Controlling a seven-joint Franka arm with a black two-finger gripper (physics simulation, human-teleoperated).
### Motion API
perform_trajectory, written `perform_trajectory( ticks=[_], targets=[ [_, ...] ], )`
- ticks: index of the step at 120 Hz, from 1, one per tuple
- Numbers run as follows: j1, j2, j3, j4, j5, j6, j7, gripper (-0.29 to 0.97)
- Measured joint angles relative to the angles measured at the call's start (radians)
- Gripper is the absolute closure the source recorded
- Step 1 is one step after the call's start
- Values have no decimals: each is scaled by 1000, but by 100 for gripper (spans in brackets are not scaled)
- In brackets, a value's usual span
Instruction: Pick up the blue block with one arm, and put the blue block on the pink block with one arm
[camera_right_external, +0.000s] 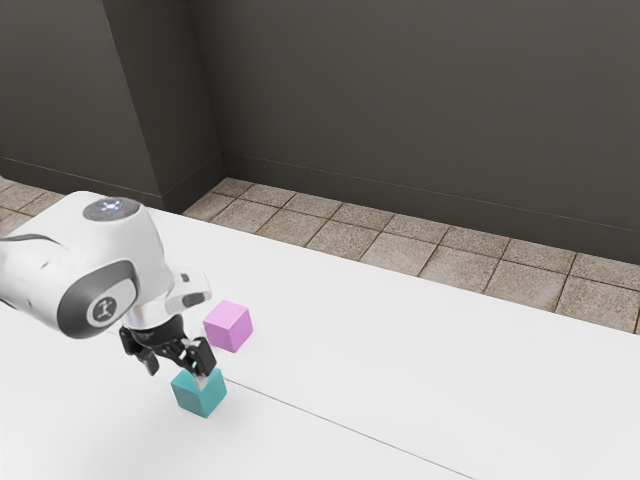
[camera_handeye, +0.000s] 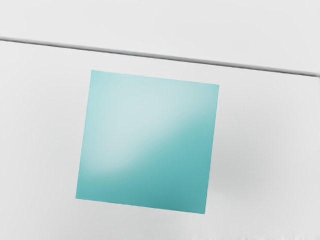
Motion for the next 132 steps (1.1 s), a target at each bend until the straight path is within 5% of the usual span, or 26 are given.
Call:
perform_trajectory(
  ticks=[58, 132],
  targets=[
    [2, 115, 13, 52, -38, 79, 173, 0],
    [2, 155, 10, 86, -21, 23, 236, 0]
  ],
)
